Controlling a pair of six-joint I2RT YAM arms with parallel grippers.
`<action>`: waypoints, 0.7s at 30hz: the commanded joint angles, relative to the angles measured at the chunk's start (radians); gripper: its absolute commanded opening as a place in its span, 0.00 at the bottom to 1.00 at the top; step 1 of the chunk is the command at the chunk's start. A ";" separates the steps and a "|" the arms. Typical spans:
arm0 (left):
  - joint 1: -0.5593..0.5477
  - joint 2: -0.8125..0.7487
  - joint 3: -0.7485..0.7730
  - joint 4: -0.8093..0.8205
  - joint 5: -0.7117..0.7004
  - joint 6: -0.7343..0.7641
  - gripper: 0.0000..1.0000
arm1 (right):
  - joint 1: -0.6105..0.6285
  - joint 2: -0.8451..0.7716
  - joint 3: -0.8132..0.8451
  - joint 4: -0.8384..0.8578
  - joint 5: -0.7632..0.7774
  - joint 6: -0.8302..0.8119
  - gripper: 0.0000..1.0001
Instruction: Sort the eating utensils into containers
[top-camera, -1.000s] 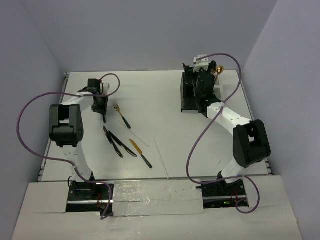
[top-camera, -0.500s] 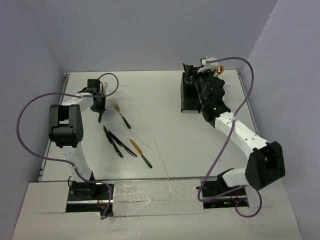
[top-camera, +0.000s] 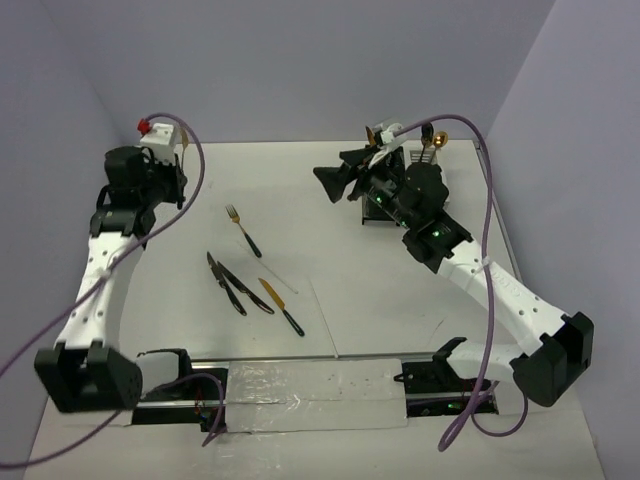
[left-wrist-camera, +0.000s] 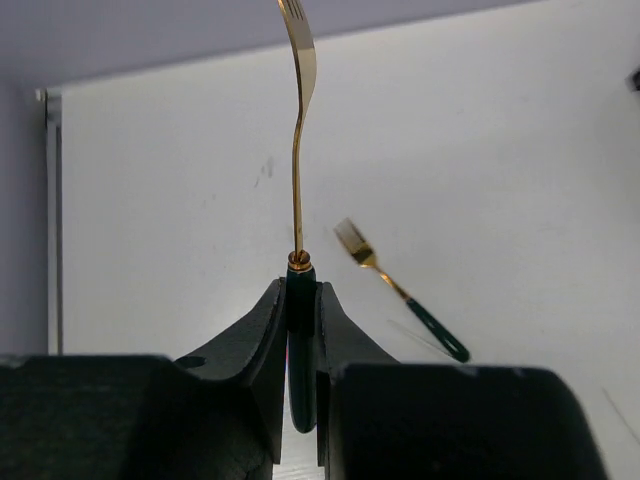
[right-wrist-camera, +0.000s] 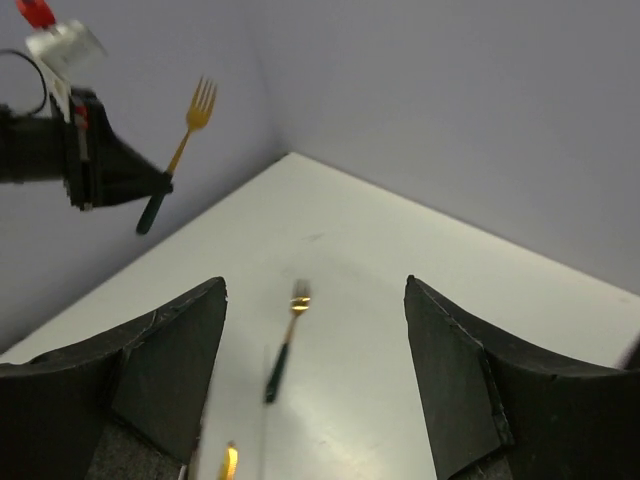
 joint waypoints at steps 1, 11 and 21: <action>-0.002 -0.179 0.005 -0.035 0.200 0.050 0.00 | 0.036 -0.057 0.033 -0.032 -0.094 0.138 0.79; -0.003 -0.505 -0.039 -0.173 0.451 0.126 0.00 | 0.270 0.160 0.249 0.080 -0.098 0.301 0.78; -0.002 -0.558 -0.025 -0.233 0.518 0.121 0.00 | 0.406 0.439 0.475 0.149 -0.029 0.406 0.73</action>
